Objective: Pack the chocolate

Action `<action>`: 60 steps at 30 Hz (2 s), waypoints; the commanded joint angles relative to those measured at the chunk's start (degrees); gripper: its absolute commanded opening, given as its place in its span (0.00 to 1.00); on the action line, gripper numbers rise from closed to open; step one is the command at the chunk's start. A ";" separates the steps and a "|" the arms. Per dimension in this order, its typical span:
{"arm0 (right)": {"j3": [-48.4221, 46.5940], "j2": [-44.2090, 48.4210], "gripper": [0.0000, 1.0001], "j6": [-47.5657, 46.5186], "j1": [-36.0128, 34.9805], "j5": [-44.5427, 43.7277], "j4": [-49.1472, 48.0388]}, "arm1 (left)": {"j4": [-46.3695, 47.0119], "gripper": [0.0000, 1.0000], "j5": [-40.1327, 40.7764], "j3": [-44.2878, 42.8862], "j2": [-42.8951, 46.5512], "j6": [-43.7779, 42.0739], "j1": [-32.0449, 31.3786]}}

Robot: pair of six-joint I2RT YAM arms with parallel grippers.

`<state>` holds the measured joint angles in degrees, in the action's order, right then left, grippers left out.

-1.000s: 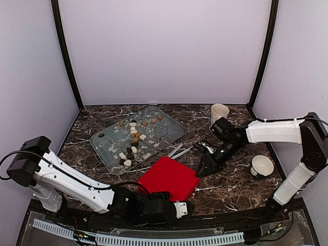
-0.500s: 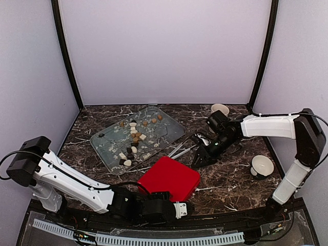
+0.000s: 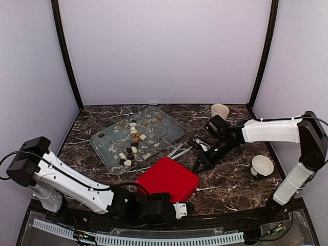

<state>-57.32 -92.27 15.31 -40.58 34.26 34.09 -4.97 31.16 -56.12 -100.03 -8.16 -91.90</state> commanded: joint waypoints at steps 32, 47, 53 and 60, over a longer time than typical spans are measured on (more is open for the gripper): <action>6.98 -0.26 0.18 0.24 -2.05 -6.33 4.45 | -16.98 0.24 -18.18 -21.30 2.94 27.33 10.49; 11.00 0.59 0.17 0.91 -1.22 -4.12 1.65 | -12.51 0.04 -18.85 -25.65 -3.01 33.94 15.75; 11.83 0.57 0.17 0.77 -0.78 -3.76 1.41 | -8.57 0.00 -24.81 -22.85 -6.73 34.36 16.31; 12.10 0.51 0.17 1.26 0.03 -2.96 2.43 | -4.83 0.00 -33.33 -16.21 -13.88 41.04 16.46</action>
<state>-49.34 -89.01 16.56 -40.40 34.46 26.22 -9.04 4.49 -75.05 -109.80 28.80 -75.42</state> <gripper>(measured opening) 0.171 0.006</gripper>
